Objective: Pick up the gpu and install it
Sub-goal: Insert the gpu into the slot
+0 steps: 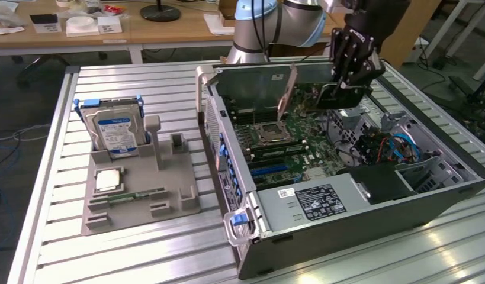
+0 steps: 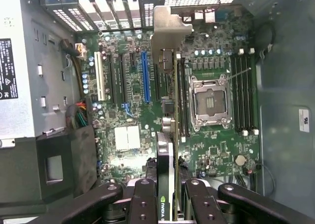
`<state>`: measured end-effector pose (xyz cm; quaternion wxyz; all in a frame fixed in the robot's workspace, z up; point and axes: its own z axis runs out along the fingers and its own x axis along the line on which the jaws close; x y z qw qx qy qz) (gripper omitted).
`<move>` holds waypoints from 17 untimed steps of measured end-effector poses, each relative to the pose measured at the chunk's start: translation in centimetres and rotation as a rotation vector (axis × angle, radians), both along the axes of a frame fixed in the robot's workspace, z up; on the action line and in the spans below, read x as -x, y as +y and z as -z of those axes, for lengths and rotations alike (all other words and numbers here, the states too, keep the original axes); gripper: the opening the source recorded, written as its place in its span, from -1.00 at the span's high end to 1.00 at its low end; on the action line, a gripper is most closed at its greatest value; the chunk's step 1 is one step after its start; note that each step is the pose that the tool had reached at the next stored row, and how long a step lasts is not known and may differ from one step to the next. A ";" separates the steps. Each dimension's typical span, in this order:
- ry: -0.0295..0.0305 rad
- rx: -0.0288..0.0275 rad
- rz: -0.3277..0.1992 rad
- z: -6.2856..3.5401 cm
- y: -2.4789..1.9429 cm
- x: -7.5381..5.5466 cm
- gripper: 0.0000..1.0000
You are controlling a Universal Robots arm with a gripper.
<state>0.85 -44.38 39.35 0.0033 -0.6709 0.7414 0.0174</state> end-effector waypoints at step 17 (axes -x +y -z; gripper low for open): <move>-0.0003 0.0000 -0.041 1.79 -0.46 1.0 0.47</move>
